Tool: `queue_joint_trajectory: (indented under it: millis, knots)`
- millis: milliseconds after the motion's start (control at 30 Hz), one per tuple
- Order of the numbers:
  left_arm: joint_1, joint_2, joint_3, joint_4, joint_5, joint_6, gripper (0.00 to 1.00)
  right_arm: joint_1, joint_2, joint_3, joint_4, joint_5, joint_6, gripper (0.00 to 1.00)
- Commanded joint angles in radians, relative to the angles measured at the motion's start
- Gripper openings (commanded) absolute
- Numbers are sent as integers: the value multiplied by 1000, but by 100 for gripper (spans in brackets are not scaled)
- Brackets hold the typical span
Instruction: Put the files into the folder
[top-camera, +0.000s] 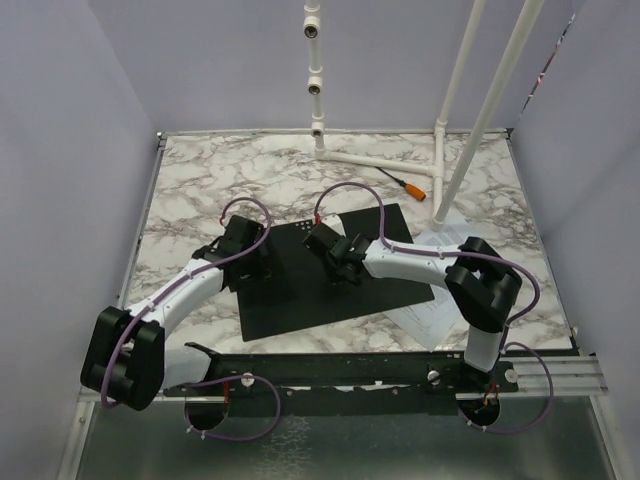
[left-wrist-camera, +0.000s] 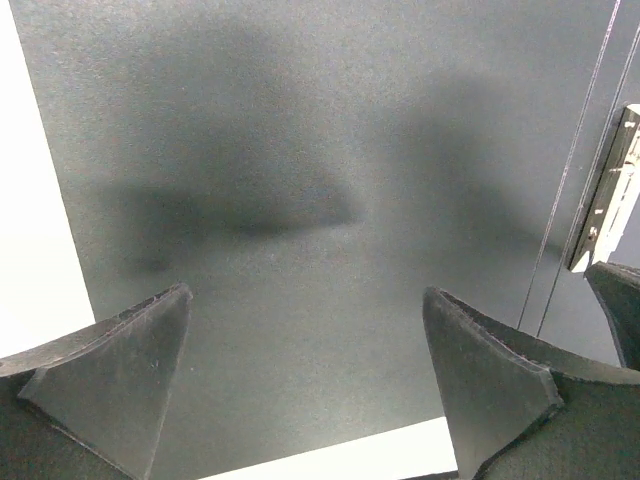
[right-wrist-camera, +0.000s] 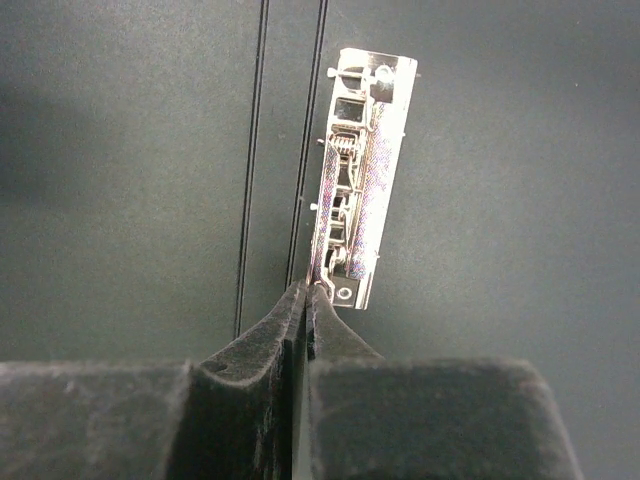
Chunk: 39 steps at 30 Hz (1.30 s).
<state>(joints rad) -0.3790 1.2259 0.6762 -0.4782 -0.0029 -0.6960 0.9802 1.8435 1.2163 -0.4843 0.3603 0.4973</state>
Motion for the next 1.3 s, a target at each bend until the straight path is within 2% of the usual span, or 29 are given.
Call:
queue_joint_trajectory:
  millis: [0,233,1267]
  knots:
    - [-17,28,-20,44,20,-23,99,-4,28,32,-39,48,8,5]
    - [-25,66,-37,68,32,-39,99,-4,41,30,-47,49,10,1]
    - [-26,130,-76,84,-58,-70,99,-3,120,-34,-100,71,10,1]
